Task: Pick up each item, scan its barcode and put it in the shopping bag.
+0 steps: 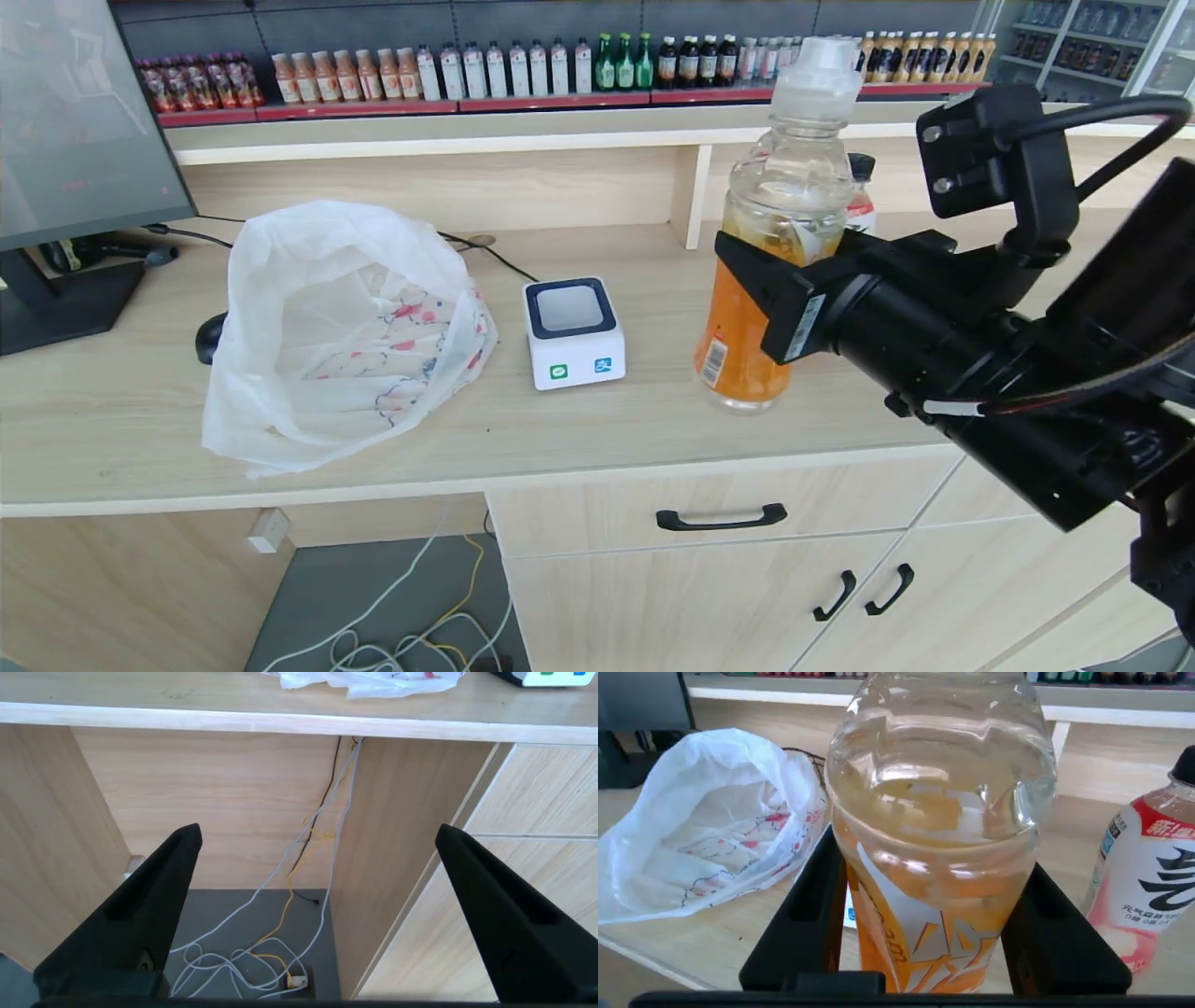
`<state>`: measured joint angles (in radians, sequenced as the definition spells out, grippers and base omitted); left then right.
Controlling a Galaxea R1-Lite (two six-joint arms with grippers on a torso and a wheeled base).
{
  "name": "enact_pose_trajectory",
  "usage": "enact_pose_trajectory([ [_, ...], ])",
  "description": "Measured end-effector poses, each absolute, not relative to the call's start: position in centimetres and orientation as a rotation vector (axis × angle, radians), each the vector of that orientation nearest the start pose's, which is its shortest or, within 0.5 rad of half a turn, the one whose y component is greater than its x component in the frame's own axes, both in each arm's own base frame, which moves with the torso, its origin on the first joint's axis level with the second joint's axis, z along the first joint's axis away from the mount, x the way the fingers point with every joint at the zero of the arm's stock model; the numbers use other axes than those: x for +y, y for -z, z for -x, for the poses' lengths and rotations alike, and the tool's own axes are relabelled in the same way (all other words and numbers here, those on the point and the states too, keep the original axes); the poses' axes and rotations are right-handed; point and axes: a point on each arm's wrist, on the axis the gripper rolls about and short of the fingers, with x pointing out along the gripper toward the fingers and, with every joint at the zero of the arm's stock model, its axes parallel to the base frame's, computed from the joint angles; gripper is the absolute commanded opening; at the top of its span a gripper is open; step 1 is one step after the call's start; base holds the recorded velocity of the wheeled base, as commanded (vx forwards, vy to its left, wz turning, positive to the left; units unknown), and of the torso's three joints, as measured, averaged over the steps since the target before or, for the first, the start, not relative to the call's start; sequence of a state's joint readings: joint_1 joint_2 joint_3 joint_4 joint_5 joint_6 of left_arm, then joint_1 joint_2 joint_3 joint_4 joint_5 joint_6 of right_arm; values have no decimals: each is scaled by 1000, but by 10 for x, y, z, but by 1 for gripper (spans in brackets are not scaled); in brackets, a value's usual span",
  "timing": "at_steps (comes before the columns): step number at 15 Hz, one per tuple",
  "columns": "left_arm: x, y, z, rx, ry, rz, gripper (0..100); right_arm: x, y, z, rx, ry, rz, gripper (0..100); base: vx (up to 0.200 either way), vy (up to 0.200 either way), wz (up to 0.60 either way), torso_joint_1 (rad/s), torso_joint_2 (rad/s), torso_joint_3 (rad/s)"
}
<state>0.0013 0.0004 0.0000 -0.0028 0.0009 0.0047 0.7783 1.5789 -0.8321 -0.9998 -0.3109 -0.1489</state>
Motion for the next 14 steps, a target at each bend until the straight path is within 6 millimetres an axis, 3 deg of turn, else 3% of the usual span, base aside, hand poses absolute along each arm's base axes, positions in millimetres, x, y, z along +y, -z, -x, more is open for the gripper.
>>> enact_pose_trajectory([
  [4, 0, -76, 23, -2, -2, -5, 100, 176, -267, -201, -247, -646, -126, 0, 0, 0, 0, 0, 0, 0],
  [8, 0, -76, 23, -2, -2, -5, 100, 157, -255, -199, -162, -837, -214, 0, 0, 0, 0, 0, 0, 0],
  [14, 0, -76, 23, -2, -3, -4, 100, 156, -256, -196, -100, -1040, -286, 0, 0, 0, 0, 0, 0, 0],
])
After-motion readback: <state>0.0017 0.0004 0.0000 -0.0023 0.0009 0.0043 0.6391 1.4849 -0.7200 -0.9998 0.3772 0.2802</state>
